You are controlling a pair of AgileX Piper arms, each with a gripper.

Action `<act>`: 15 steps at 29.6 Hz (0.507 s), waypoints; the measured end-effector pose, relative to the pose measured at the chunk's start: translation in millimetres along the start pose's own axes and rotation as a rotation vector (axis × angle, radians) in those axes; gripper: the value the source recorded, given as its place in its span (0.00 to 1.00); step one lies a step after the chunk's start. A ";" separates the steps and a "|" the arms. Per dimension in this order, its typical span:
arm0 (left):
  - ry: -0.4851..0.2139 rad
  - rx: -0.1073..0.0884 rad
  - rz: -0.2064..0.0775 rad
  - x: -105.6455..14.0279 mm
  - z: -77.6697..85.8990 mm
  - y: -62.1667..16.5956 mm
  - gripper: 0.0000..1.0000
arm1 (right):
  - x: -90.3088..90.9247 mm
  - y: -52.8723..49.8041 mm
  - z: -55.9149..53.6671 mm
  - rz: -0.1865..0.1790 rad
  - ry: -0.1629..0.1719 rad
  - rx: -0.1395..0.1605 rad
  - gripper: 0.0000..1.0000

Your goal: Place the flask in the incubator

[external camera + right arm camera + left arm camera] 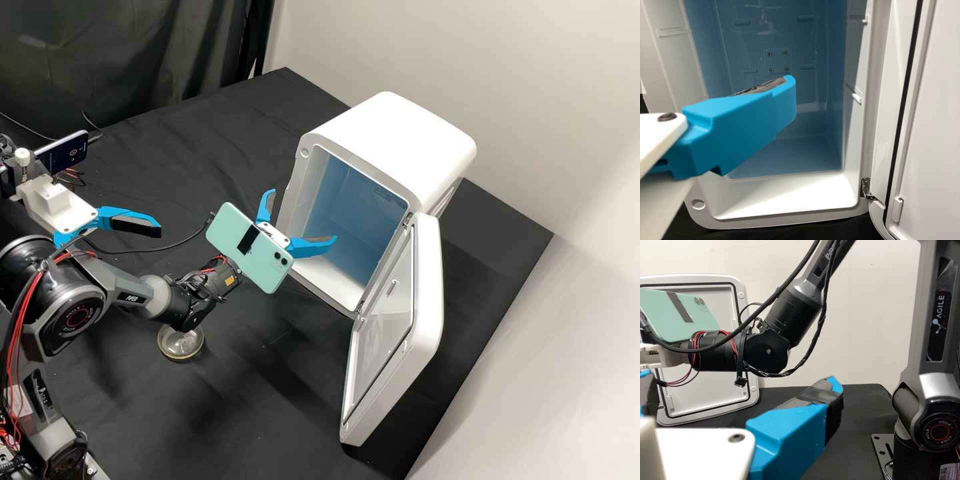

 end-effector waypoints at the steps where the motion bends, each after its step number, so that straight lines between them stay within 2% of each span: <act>1: 0.000 0.000 0.000 0.0 0.0 0.0 1.00 | 0.0 0.0 0.0 0.000 0.000 0.000 1.00; 11: 0.000 0.000 0.000 0.0 0.0 0.0 1.00 | 0.0 0.0 0.0 0.000 0.000 0.000 1.00; 15: 0.012 0.003 -0.021 -7.7 -3.8 -4.5 1.00 | 0.0 0.0 0.0 0.000 0.000 0.000 1.00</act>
